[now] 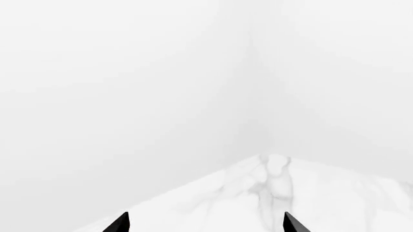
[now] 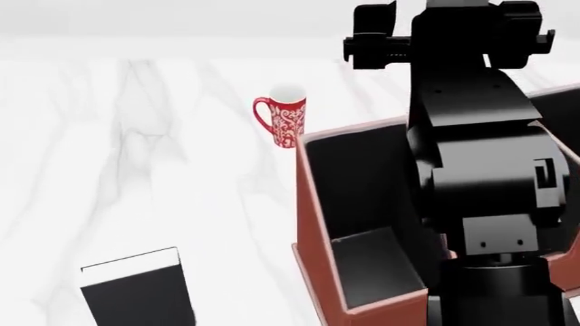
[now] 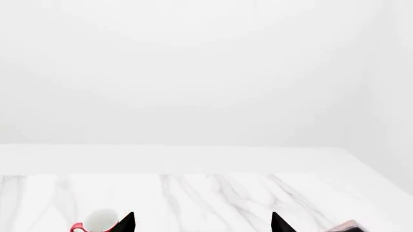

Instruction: Pick up the book and place it in the right compartment of the caddy.

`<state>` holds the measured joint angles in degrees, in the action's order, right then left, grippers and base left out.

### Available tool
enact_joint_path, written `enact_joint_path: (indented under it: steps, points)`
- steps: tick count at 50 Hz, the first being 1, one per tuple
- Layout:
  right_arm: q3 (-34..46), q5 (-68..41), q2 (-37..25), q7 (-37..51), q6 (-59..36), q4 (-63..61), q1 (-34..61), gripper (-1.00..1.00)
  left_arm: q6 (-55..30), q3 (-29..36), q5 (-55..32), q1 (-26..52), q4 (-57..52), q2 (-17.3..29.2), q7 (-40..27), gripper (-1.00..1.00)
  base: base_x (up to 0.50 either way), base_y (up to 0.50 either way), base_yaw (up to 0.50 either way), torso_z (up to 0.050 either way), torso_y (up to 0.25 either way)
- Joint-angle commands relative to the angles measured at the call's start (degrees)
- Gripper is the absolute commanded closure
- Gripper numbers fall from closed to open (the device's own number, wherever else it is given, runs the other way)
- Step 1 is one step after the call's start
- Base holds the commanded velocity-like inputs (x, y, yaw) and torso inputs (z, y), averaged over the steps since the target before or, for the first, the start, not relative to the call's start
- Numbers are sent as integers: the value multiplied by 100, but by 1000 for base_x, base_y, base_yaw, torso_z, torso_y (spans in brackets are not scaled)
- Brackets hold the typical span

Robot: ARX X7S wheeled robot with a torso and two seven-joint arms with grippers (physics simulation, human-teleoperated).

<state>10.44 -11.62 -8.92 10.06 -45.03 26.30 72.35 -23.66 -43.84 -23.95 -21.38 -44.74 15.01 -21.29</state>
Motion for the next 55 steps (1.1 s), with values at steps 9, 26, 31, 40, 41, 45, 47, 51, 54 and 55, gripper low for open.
enact_joint_path:
  steps: [9, 26, 31, 40, 41, 45, 47, 51, 54, 55]
  points:
    - [39, -90, 10, -17, 40, 126, 29, -100, 9, 31, 12, -6, -10, 25, -26, -100, 500, 17, 0, 0, 2]
    - [177, -27, 17, 99, 63, 236, 39, -100, 41, 10, -8, -24, -24, 31, -38, -100, 402, 0, 0, 0, 1]
    - [187, -48, 4, 101, 47, 185, 23, -100, 40, -42, -46, -52, -57, 29, -41, -100, 0, 0, 0, 0, 2]
    - [123, -143, -11, 128, -51, 50, -20, -100, 23, -21, -48, -48, -79, 51, -58, -100, 135, -159, 0, 0, 0]
    - [159, -118, -11, 147, -73, 56, -27, -100, 24, -22, -53, -48, -79, 49, -58, -100, 0, 0, 0, 0, 0]
    - [237, -128, -32, 84, -117, -12, -57, -100, 15, 12, -33, -47, -90, 51, -74, -100, 0, 0, 0, 0, 0]
    - [273, -89, -24, 143, -158, 6, -34, -100, 15, 21, -33, -43, -94, 49, -80, -100, 0, 0, 0, 0, 0]
    - [311, -164, -10, 59, -356, -8, 4, -100, 43, 50, -16, -37, -55, 47, -72, -100, 0, 0, 0, 0, 0]
    - [345, -168, -8, 72, -355, -154, -54, -100, 66, 44, -21, -41, -28, 46, -59, -100, 0, 0, 0, 0, 0]
    - [450, -167, -37, -34, -380, -211, -68, -100, 68, 41, -23, -42, -27, 46, -59, -100, 0, 0, 0, 0, 0]
